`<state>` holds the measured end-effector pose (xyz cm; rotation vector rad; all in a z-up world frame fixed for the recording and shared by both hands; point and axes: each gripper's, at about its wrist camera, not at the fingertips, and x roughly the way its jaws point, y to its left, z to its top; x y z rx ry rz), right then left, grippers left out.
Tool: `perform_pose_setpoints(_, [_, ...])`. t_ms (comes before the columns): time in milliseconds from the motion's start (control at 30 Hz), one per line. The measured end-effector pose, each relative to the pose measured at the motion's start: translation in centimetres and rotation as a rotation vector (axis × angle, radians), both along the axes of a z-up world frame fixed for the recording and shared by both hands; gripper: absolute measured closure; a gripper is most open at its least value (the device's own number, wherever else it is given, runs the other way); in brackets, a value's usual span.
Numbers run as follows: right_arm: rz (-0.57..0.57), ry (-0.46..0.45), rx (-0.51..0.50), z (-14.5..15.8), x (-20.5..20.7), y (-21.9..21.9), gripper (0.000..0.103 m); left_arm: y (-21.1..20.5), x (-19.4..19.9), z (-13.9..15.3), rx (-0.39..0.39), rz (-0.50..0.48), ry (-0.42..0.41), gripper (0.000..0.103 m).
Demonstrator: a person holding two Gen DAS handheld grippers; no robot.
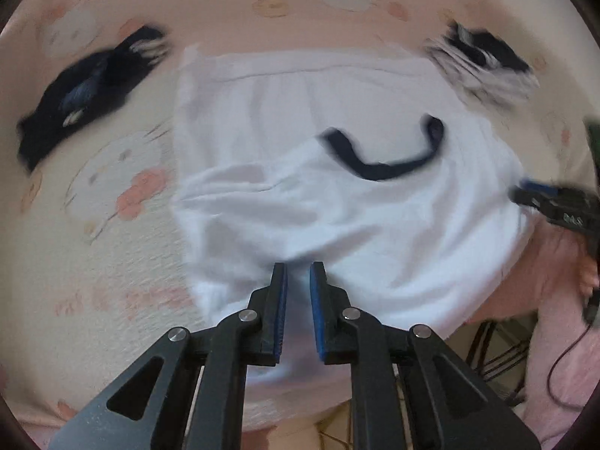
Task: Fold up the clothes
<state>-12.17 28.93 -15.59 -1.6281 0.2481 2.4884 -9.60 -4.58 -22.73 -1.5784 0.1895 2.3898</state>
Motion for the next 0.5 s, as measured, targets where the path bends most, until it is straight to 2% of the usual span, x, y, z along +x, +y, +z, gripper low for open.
perform_pose_setpoints(33, [-0.048,0.0,0.007,0.4,0.5,1.1,0.058,-1.6,0.0,-0.3,-0.041,0.081,-0.002,0.088])
perform_pose_setpoints(67, [-0.102,0.012,-0.021,0.8,1.2,2.4,0.055,-3.3,0.1,-0.7,-0.017,0.157,-0.033,0.088])
perform_pose_setpoints(100, [-0.158,0.029,-0.07,1.2,1.9,3.9,0.054,-4.9,0.0,-0.8,0.086,0.219,-0.072,0.088])
perform_pose_setpoints(167, [-0.255,0.063,-0.147,2.0,3.2,6.5,0.055,-5.6,0.2,0.8,0.195,0.236,-0.018,0.087])
perform_pose_setpoints(233, [-0.304,0.084,-0.159,2.4,3.9,8.1,0.054,-4.2,0.9,2.0,0.204,0.167,0.053,0.087])
perform_pose_setpoints(300, [-0.274,0.059,-0.154,2.2,3.6,8.0,0.054,-2.1,1.6,2.5,0.208,0.084,0.092,0.082])
perform_pose_setpoints(333, [-0.226,0.047,-0.152,2.0,3.3,7.2,0.054,-0.9,1.9,2.3,0.22,0.039,0.083,0.077])
perform_pose_setpoints(400, [-0.119,0.029,-0.132,1.5,2.7,5.3,0.054,2.0,1.7,1.4,0.2,-0.031,0.05,0.076])
perform_pose_setpoints(500, [-0.047,-0.113,-0.008,-1.2,2.3,3.5,0.054,4.5,1.1,-0.5,0.096,-0.082,0.011,0.075])
